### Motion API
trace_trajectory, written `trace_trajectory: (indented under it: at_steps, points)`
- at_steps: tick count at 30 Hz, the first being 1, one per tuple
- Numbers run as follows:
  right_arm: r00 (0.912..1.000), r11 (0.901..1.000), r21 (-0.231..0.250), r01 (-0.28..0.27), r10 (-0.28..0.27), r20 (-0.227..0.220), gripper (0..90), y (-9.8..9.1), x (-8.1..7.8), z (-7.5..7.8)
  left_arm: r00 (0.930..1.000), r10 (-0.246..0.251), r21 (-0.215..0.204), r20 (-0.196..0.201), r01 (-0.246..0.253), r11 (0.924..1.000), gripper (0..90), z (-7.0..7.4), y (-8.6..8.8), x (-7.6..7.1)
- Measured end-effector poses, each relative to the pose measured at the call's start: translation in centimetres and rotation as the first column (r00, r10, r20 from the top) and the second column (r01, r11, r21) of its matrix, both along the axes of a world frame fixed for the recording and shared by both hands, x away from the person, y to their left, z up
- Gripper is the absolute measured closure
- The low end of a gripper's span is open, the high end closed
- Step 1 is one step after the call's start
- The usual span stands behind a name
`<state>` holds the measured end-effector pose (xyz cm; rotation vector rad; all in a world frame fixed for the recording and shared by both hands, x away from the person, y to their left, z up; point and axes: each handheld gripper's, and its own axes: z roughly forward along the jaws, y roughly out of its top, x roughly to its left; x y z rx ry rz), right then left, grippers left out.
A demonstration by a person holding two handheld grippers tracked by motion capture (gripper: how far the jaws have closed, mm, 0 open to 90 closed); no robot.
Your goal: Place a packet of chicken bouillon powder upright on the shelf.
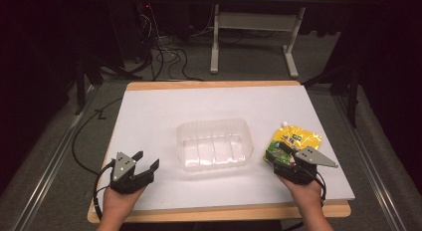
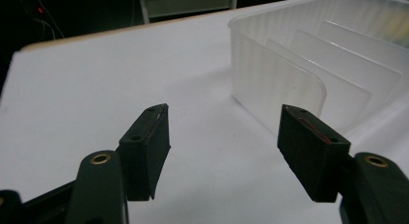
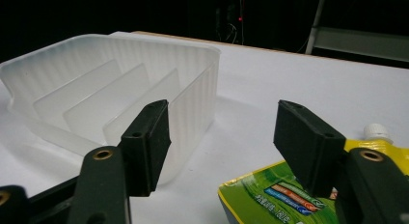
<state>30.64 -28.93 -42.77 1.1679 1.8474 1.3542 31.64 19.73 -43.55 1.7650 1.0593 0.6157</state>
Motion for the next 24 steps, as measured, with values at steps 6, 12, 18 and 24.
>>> trace_trajectory:
  at_steps: [6,12,18,24]
  points:
    - [1.0000,1.0000,-0.002,0.004,-0.004,-0.002,42.1,-0.1,0.1,-0.2,0.9988,0.005,-0.015,-0.049,-0.005,0.9999,37.9,-0.9,0.0,0.7]
    - [0.9989,0.9990,-0.002,0.044,-0.045,-0.014,44.5,-1.1,0.2,-0.3,0.9948,-0.046,-0.016,-0.092,0.044,0.9989,63.4,-1.4,-1.1,0.6]
    - [0.9971,0.9972,0.001,0.075,-0.075,-0.014,45.3,-2.0,0.3,-0.4,0.9811,-0.114,0.051,-0.156,0.123,0.9910,90.0,-2.5,-4.5,0.1]
    - [0.9935,0.9937,-0.011,0.111,-0.111,-0.023,45.6,-2.9,0.2,-0.5,0.9890,-0.037,0.050,-0.143,0.044,0.9978,90.0,-2.6,-6.9,1.2]
